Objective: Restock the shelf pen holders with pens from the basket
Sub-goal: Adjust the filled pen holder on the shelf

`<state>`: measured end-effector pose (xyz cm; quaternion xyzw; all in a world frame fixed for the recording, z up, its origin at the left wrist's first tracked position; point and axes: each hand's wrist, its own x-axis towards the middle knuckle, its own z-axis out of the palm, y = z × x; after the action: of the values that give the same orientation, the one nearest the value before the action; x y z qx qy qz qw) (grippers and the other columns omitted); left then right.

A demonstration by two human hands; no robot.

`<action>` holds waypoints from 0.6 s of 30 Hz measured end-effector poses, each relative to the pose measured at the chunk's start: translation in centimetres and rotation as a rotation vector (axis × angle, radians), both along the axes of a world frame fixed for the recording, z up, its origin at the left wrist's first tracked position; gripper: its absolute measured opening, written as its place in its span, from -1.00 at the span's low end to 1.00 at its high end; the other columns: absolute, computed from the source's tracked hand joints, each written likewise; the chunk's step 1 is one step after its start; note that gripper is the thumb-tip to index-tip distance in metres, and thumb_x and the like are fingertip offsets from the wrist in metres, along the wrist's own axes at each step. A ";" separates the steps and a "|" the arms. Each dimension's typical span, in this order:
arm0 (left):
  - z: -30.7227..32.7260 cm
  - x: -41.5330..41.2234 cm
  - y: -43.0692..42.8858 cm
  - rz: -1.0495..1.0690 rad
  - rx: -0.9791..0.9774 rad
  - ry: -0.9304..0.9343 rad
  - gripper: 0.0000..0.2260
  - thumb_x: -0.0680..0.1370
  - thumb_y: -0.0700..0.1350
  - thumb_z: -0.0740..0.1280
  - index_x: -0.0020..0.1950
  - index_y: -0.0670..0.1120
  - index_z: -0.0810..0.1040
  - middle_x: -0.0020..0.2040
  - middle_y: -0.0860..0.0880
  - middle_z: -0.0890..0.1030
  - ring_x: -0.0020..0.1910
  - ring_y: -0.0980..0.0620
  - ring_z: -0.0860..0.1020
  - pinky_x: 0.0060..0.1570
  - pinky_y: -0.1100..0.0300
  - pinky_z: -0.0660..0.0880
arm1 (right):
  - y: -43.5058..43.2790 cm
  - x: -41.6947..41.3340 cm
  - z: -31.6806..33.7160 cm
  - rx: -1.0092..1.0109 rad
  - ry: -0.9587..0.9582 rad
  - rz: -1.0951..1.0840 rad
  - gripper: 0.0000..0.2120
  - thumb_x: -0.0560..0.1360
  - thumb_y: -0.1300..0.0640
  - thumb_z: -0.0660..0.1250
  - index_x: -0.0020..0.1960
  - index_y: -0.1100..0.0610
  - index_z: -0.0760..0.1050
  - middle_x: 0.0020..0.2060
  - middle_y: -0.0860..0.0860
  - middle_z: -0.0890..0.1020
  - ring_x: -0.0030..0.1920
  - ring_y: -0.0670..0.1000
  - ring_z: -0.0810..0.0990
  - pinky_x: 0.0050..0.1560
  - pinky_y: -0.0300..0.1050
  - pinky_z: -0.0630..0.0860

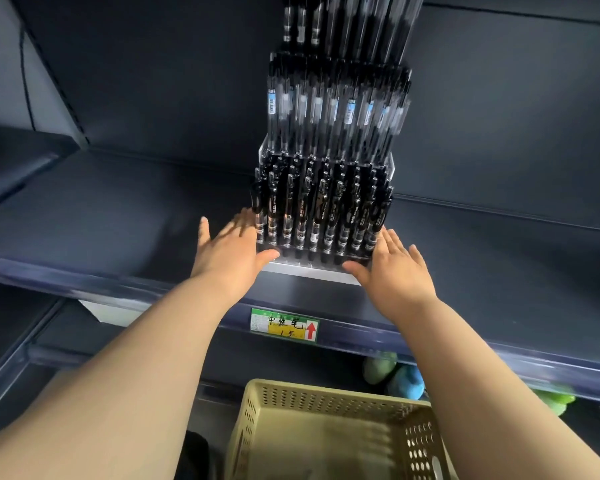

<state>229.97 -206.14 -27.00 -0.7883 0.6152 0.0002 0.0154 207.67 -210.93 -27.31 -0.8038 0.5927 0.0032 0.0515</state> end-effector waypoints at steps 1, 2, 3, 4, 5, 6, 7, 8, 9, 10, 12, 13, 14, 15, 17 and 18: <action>-0.1 0.0 -0.1 0.014 0.013 0.012 -0.36 0.58 0.26 -0.03 0.51 -0.14 0.06 0.55 -0.02 0.06 0.52 0.07 0.02 0.46 -0.12 -0.21 | 0.0 0.0 -0.1 0.001 0.004 -0.001 -0.23 0.55 -0.29 -0.07 0.53 0.19 -0.21 0.53 0.00 -0.08 0.52 -0.05 -0.16 0.51 0.02 -0.11; -0.1 -0.1 -0.2 0.026 0.027 0.024 -0.37 0.58 0.25 -0.03 0.51 -0.14 0.08 0.54 -0.03 0.09 0.51 0.06 0.06 0.46 -0.14 -0.20 | 0.0 -0.1 -0.1 0.000 0.008 -0.002 -0.23 0.55 -0.29 -0.07 0.53 0.19 -0.20 0.53 0.00 -0.07 0.52 -0.06 -0.15 0.51 0.02 -0.11; -0.2 -0.1 -0.2 0.034 0.039 0.037 -0.37 0.58 0.25 -0.02 0.50 -0.13 0.08 0.53 -0.04 0.12 0.50 0.05 0.10 0.46 -0.15 -0.19 | 0.0 -0.1 -0.2 -0.004 0.007 -0.002 -0.23 0.55 -0.30 -0.07 0.53 0.19 -0.18 0.53 -0.01 -0.05 0.52 -0.06 -0.15 0.51 0.02 -0.11; -0.3 -0.1 -0.3 0.037 0.045 0.051 -0.38 0.58 0.24 -0.01 0.50 -0.13 0.07 0.52 -0.05 0.15 0.49 0.03 0.15 0.46 -0.16 -0.18 | 0.0 -0.2 -0.3 -0.011 -0.001 -0.001 -0.23 0.55 -0.29 -0.07 0.53 0.19 -0.16 0.53 -0.01 -0.02 0.52 -0.06 -0.14 0.51 0.02 -0.11; -0.3 -0.1 -0.3 0.037 0.048 0.063 -0.38 0.58 0.24 -0.01 0.50 -0.12 0.06 0.51 -0.06 0.19 0.47 0.01 0.20 0.45 -0.16 -0.18 | -0.1 -0.3 -0.4 -0.018 -0.014 0.000 -0.23 0.55 -0.29 -0.05 0.53 0.20 -0.14 0.53 -0.01 0.01 0.52 -0.06 -0.13 0.51 0.02 -0.11; -0.3 -0.1 -0.3 0.035 0.048 0.074 -0.39 0.58 0.24 0.00 0.50 -0.12 0.07 0.50 -0.07 0.23 0.45 -0.01 0.24 0.45 -0.17 -0.18 | -0.1 -0.3 -0.5 -0.021 -0.029 0.002 -0.24 0.55 -0.28 -0.04 0.53 0.20 -0.13 0.53 0.00 0.03 0.52 -0.06 -0.12 0.51 0.02 -0.11; -0.4 -0.2 -0.4 0.032 0.048 0.083 -0.40 0.58 0.23 0.00 0.49 -0.12 0.09 0.48 -0.07 0.26 0.44 -0.02 0.27 0.45 -0.17 -0.18 | -0.1 -0.5 -0.5 -0.021 -0.044 0.004 -0.25 0.56 -0.26 -0.02 0.53 0.20 -0.12 0.53 0.00 0.05 0.52 -0.06 -0.12 0.51 0.02 -0.11; -0.4 -0.3 -0.4 0.027 0.046 0.090 -0.40 0.58 0.23 0.01 0.49 -0.12 0.10 0.47 -0.07 0.28 0.42 -0.03 0.29 0.45 -0.18 -0.18 | -0.1 -0.6 -0.6 -0.019 -0.057 0.005 -0.26 0.56 -0.25 -0.01 0.53 0.20 -0.12 0.53 -0.01 0.06 0.52 -0.06 -0.12 0.51 0.02 -0.10; -0.4 -0.4 -0.4 0.018 0.045 0.094 -0.41 0.59 0.23 0.01 0.49 -0.12 0.10 0.47 -0.07 0.28 0.42 -0.03 0.30 0.45 -0.18 -0.19 | -0.1 -0.9 -0.7 -0.016 -0.063 0.005 -0.27 0.57 -0.24 -0.01 0.53 0.19 -0.12 0.53 -0.01 0.05 0.52 -0.06 -0.12 0.51 0.02 -0.10; -0.4 -0.7 -0.5 0.002 0.042 0.093 -0.41 0.59 0.23 0.01 0.49 -0.12 0.10 0.47 -0.06 0.27 0.42 -0.03 0.30 0.45 -0.18 -0.20 | -0.1 -1.2 -0.7 -0.014 -0.063 0.000 -0.27 0.57 -0.24 -0.01 0.53 0.19 -0.12 0.53 -0.01 0.05 0.52 -0.07 -0.13 0.51 0.02 -0.10; -0.5 -1.3 -0.5 -0.034 0.029 0.076 -0.42 0.59 0.22 0.01 0.49 -0.11 0.10 0.48 -0.04 0.26 0.42 -0.01 0.30 0.45 -0.17 -0.20 | -0.1 -2.0 -0.6 -0.011 -0.058 -0.012 -0.28 0.57 -0.23 -0.01 0.53 0.19 -0.12 0.53 -0.01 0.05 0.52 -0.07 -0.14 0.51 0.02 -0.10; -0.5 -1.7 -0.5 -0.050 0.023 0.064 -0.43 0.59 0.21 0.01 0.48 -0.12 0.11 0.48 -0.04 0.26 0.42 -0.01 0.30 0.45 -0.17 -0.20 | -0.1 -2.4 -0.6 -0.008 -0.057 -0.021 -0.28 0.57 -0.23 0.00 0.53 0.20 -0.12 0.53 -0.01 0.05 0.52 -0.07 -0.13 0.51 0.02 -0.10; -0.5 -2.0 -0.5 -0.059 0.021 0.053 -0.43 0.60 0.21 0.00 0.48 -0.12 0.11 0.48 -0.04 0.27 0.42 0.00 0.31 0.45 -0.17 -0.20 | -0.1 -2.7 -0.5 0.002 -0.061 -0.029 -0.28 0.57 -0.22 0.00 0.53 0.21 -0.11 0.53 0.00 0.05 0.52 -0.06 -0.13 0.51 0.01 -0.10; -0.4 -2.3 -0.5 -0.063 0.024 0.044 -0.43 0.60 0.21 0.00 0.48 -0.13 0.11 0.48 -0.05 0.26 0.42 0.00 0.30 0.45 -0.17 -0.20 | -0.1 -3.0 -0.5 0.012 -0.070 -0.035 -0.28 0.58 -0.22 0.01 0.53 0.22 -0.11 0.53 0.01 0.05 0.52 -0.06 -0.13 0.51 0.01 -0.10; -0.2 -2.6 -0.5 -0.055 0.037 0.036 -0.42 0.60 0.21 0.00 0.49 -0.12 0.11 0.49 -0.05 0.24 0.43 0.00 0.28 0.45 -0.17 -0.20 | -0.1 -3.1 -0.5 0.032 -0.104 -0.035 -0.28 0.58 -0.20 0.02 0.53 0.22 -0.13 0.53 0.02 0.03 0.52 -0.07 -0.13 0.51 -0.01 -0.09; -0.1 -2.6 -0.5 -0.049 0.043 0.031 -0.42 0.60 0.22 -0.01 0.49 -0.12 0.10 0.49 -0.05 0.23 0.44 0.00 0.27 0.45 -0.17 -0.20 | 0.0 -3.1 -0.6 0.038 -0.123 -0.033 -0.28 0.59 -0.19 0.03 0.53 0.22 -0.14 0.53 0.02 0.03 0.52 -0.07 -0.13 0.51 -0.02 -0.08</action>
<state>227.33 -206.63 -27.08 -0.7725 0.6341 0.0254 0.0227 204.60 -210.94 -27.88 -0.7914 0.6015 -0.0357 0.1030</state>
